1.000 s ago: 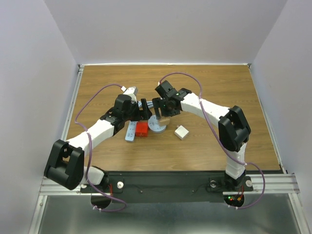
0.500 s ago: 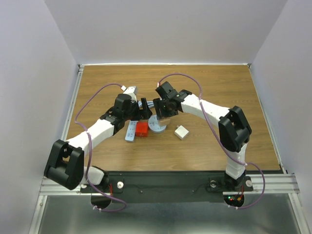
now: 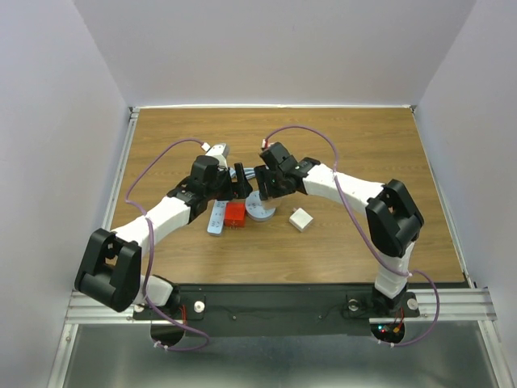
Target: Insert the plug
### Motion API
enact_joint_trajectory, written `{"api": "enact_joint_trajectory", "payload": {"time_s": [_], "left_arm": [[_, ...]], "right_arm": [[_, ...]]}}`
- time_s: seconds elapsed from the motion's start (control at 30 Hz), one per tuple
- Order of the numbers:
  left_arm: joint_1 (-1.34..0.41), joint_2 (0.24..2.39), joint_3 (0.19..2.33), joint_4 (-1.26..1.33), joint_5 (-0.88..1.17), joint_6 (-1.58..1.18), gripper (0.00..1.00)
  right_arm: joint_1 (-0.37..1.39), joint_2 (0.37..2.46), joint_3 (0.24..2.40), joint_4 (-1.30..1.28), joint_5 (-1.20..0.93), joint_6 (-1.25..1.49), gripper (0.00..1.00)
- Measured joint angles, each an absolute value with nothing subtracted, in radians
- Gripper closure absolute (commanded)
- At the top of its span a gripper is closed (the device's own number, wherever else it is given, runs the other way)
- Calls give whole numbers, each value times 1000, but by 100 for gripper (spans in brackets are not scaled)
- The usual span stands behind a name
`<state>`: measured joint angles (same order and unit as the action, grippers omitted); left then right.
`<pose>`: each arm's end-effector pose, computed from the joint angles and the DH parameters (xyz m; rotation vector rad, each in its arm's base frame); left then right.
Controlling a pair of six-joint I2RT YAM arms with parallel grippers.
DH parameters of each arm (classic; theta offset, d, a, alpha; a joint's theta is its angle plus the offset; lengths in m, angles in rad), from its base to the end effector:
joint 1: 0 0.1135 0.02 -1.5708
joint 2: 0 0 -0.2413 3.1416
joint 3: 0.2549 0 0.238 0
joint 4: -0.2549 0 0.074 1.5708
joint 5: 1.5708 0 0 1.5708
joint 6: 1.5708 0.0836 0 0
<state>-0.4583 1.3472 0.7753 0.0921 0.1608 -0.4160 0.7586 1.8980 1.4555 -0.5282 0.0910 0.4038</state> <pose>0.2914 -0.1587 0.2024 0.1483 2.1143 -0.6985 0.3102 0.2835 0.1678 -0.4180 2.5370 0.3389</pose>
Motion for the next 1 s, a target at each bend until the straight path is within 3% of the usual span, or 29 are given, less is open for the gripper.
{"api": "enact_joint_trajectory", "payload": {"time_s": [0.47, 1.0], "left_arm": [[-456, 1350, 782, 92, 162, -416, 5], [-456, 1355, 808, 110, 172, -408, 5]], "right_arm": [[773, 1849, 1312, -343, 129, 429, 100], [719, 1799, 1310, -447, 279, 449, 100]]}}
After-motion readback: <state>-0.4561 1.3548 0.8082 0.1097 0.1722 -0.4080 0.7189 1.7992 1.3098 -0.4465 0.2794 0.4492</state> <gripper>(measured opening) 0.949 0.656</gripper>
